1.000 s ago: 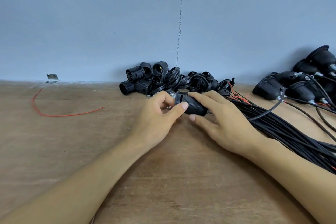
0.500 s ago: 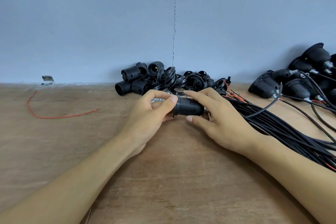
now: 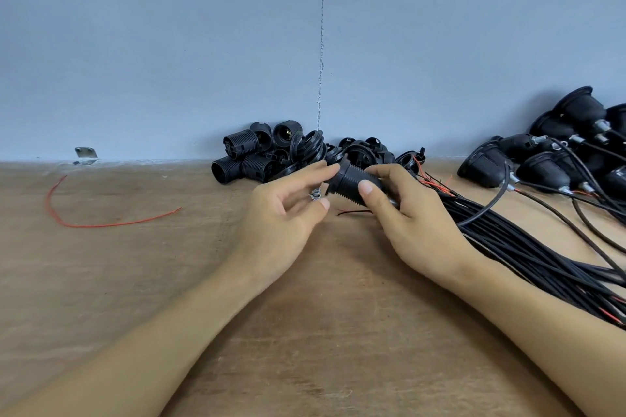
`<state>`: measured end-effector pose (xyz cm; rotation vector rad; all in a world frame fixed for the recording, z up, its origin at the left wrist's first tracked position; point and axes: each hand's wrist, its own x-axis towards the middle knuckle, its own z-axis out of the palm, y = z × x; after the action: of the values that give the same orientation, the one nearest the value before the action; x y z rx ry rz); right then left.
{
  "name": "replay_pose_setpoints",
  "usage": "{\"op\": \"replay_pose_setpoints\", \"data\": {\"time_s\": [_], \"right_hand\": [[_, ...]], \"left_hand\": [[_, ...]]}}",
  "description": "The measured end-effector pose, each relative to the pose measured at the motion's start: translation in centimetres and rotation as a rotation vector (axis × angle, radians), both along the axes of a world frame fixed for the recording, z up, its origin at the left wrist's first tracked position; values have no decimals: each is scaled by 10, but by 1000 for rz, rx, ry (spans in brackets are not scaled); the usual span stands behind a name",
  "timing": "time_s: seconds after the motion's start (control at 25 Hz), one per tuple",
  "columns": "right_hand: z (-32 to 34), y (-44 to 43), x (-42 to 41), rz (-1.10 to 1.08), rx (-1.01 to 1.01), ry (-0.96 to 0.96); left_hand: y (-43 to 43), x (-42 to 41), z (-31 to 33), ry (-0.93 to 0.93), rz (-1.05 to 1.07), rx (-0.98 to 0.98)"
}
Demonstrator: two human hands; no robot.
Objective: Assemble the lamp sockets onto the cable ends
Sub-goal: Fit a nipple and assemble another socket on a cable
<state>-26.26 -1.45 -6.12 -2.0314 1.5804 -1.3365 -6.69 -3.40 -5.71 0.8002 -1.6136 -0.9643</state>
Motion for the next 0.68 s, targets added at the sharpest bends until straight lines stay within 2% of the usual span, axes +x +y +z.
{"op": "replay_pose_setpoints", "data": {"time_s": [0.08,0.2,0.32,0.44,0.56,0.68], "right_hand": [[3,0,1,-21,-36,-88],[5,3,2,-22,-66,-104],[3,7,5,1,-95,24],[3,9,7,61,-30,168],[3,6,3,16,-35,205],[3,2,-2,-103,-84,128]], "left_hand": [[4,-2,0,-58,40,-88],[8,-5,-2,-63,100,-116],[4,-7,-3,19,128,46],[-1,-4,2,176,59,168],[5,-5,8,173,10,86],[9,-8,5,122,66,27]]}}
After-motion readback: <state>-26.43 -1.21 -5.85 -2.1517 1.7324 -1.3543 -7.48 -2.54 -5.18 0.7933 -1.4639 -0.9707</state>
